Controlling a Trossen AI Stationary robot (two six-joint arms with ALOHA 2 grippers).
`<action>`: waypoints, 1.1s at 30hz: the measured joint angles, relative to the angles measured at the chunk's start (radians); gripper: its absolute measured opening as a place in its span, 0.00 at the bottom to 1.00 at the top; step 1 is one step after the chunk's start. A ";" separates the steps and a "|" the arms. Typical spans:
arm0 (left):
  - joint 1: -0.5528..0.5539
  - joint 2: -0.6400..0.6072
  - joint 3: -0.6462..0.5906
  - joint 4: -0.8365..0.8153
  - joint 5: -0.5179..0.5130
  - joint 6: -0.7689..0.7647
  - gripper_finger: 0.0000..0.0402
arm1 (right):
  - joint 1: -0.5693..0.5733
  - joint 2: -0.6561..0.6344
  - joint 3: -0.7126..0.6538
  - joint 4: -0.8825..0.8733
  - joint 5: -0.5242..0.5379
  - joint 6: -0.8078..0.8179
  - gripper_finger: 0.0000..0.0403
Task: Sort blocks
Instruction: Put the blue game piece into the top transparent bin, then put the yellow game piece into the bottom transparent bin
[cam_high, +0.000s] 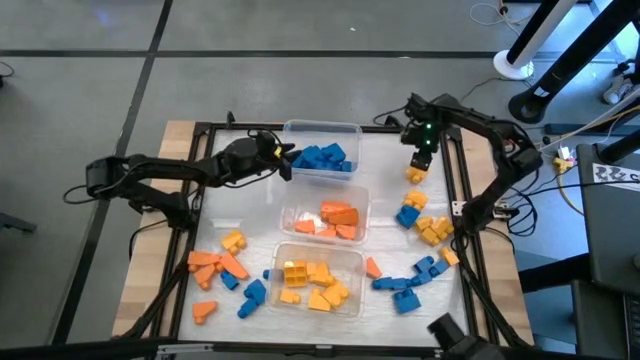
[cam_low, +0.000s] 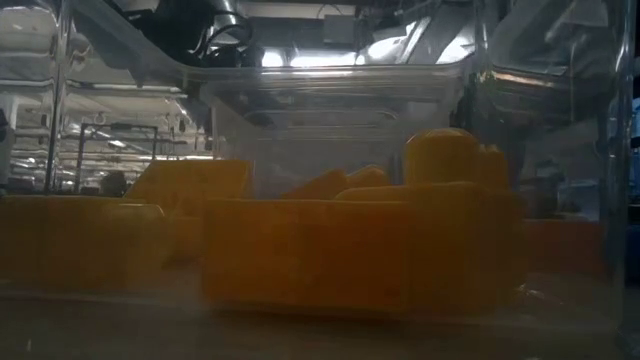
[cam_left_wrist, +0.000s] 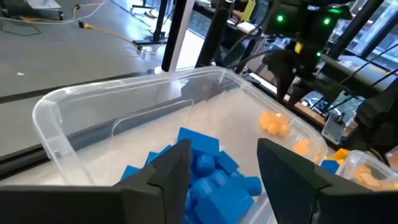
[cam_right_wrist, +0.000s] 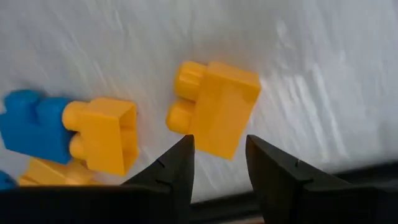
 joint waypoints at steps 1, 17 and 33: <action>0.000 0.000 0.000 -0.003 0.000 -0.001 0.43 | -0.022 0.000 -0.005 0.011 -0.031 -0.018 0.36; 0.000 0.000 0.000 -0.003 0.000 -0.045 0.43 | -0.205 0.000 -0.057 0.106 -0.242 -0.066 0.36; 0.000 0.000 0.000 -0.005 0.000 -0.045 0.43 | -0.141 0.039 -0.056 0.139 -0.120 0.043 0.36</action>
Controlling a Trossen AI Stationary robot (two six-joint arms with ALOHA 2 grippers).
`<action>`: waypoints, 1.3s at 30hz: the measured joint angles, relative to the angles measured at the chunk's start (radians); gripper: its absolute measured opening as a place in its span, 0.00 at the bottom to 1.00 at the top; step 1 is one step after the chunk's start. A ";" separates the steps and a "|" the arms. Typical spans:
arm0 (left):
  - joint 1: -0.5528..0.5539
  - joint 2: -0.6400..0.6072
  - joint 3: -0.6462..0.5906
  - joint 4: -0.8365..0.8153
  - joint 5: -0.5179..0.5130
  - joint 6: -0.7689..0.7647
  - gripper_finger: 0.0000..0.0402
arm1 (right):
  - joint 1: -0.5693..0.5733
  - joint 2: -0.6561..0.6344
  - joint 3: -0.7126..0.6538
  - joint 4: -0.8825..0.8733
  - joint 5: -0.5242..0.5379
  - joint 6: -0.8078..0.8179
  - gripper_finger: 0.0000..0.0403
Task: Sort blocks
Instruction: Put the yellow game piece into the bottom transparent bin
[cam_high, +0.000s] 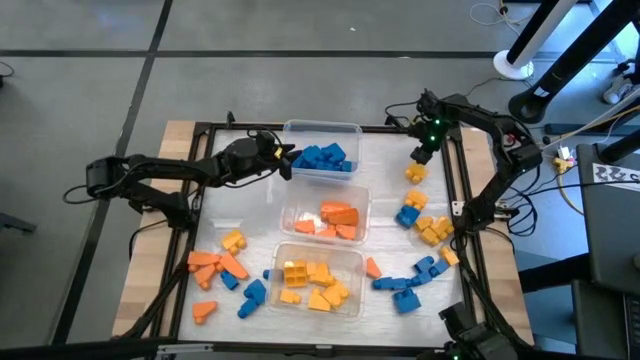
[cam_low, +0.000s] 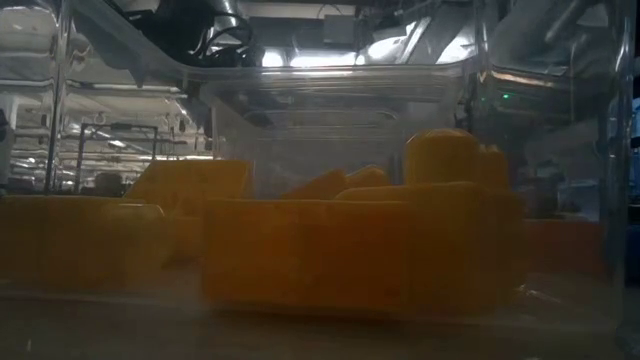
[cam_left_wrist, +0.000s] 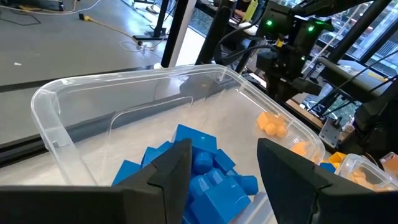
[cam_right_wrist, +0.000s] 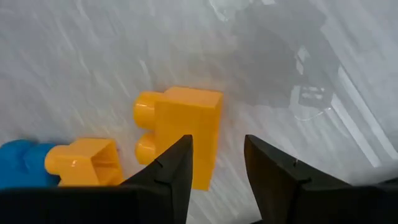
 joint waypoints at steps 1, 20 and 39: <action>0.000 0.000 0.000 0.000 0.000 0.000 0.43 | 0.000 0.001 0.000 -0.003 -0.002 0.000 0.36; 0.000 0.000 0.000 -0.001 0.000 0.003 0.43 | 0.046 0.051 -0.003 -0.007 -0.064 0.021 0.36; 0.000 0.000 0.000 -0.002 0.000 0.003 0.43 | 0.046 0.042 0.037 -0.013 -0.067 0.044 0.18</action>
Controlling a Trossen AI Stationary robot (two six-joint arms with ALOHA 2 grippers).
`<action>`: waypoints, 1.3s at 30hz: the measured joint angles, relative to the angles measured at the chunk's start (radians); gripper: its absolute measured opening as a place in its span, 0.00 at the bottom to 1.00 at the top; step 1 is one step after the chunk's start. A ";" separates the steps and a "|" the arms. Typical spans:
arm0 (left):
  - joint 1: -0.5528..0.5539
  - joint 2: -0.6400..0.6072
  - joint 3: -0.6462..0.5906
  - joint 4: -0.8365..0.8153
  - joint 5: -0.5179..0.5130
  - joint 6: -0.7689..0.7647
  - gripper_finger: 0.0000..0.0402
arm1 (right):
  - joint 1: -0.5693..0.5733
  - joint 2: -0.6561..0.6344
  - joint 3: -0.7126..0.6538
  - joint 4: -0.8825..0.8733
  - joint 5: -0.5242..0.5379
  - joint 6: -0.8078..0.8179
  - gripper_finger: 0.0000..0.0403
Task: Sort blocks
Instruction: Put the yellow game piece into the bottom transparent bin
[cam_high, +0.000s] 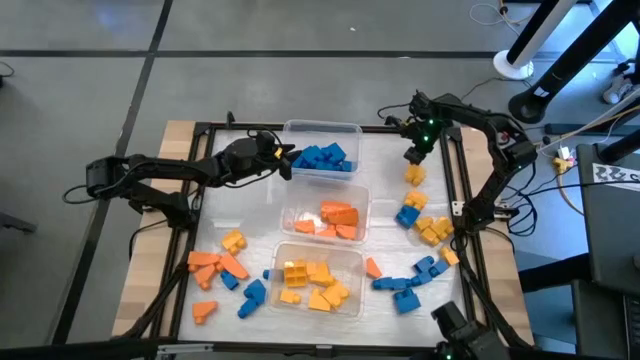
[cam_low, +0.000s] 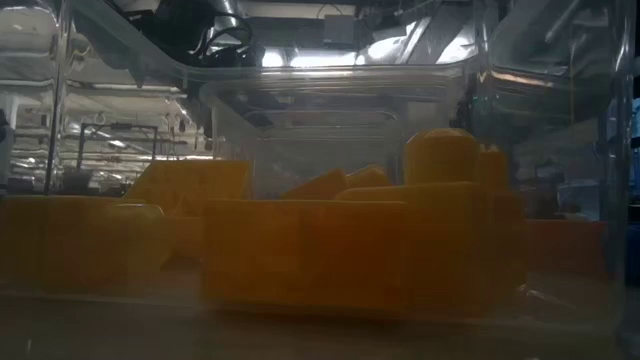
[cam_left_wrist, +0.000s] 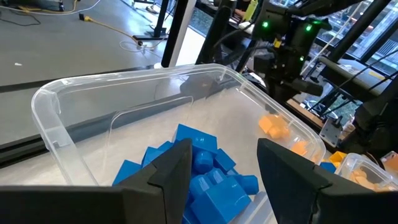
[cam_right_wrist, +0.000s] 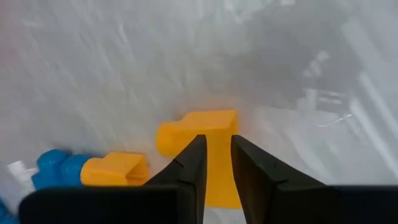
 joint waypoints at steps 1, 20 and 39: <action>0.000 0.000 0.000 0.000 0.000 0.000 0.43 | 0.000 -0.001 0.011 -0.001 0.013 0.000 0.18; 0.000 0.000 0.000 0.000 0.000 0.000 0.43 | 0.000 0.006 0.031 0.003 0.052 -0.005 0.23; 0.000 0.000 0.000 0.000 0.000 0.000 0.43 | 0.000 0.037 -0.031 0.013 0.012 -0.059 0.49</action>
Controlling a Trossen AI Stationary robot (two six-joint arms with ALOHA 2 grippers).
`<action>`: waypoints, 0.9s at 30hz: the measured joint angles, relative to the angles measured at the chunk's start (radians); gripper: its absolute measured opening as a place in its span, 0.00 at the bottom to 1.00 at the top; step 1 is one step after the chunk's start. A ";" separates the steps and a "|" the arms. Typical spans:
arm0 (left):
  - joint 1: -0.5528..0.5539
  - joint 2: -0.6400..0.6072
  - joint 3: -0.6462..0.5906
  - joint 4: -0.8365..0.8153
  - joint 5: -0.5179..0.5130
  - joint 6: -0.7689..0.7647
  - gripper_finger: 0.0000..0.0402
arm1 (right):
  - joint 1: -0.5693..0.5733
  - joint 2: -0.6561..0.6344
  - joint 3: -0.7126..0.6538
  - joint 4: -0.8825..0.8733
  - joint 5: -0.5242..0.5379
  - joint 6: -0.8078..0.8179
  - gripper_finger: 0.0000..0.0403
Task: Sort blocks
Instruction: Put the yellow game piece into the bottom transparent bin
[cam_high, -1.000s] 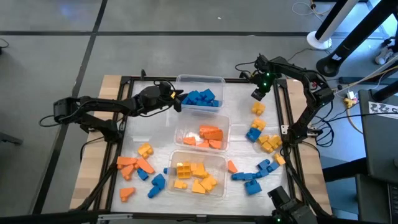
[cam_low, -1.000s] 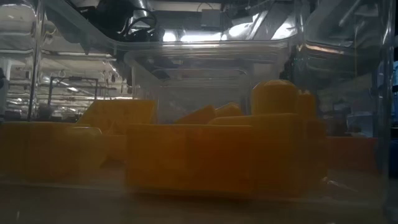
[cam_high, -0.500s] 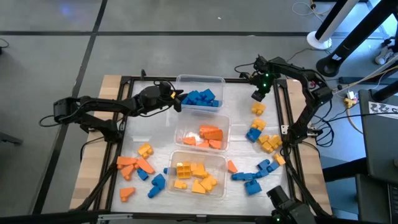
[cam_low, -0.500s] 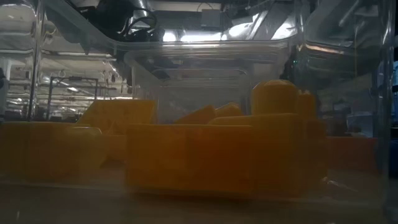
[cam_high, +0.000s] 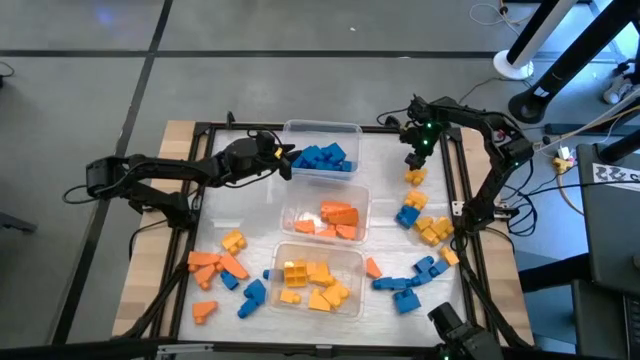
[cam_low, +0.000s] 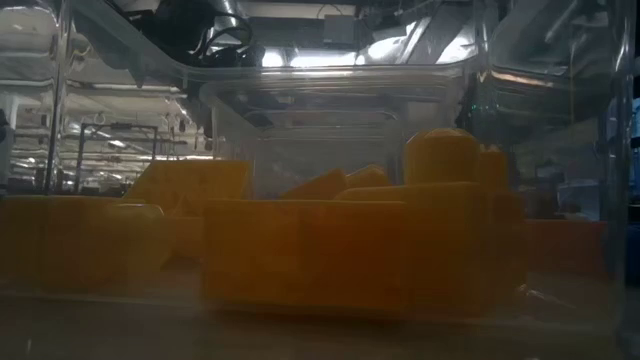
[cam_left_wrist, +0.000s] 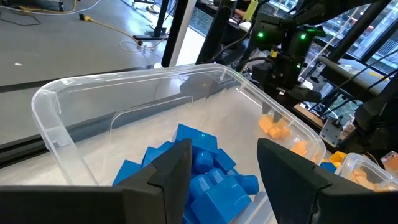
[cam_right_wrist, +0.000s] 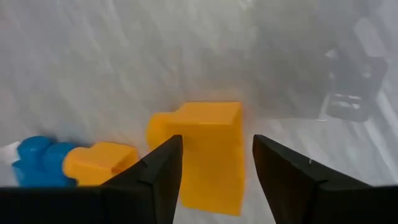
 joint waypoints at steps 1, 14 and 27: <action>0.000 0.000 0.000 -0.001 0.000 0.000 0.43 | 0.003 0.000 0.001 0.005 0.005 -0.003 0.49; 0.000 0.000 0.000 -0.006 0.000 0.000 0.43 | 0.014 0.024 0.002 -0.075 -0.066 -0.017 0.49; 0.000 0.000 0.000 -0.006 0.000 0.000 0.43 | 0.093 0.026 -0.042 -0.041 -0.053 -0.024 0.32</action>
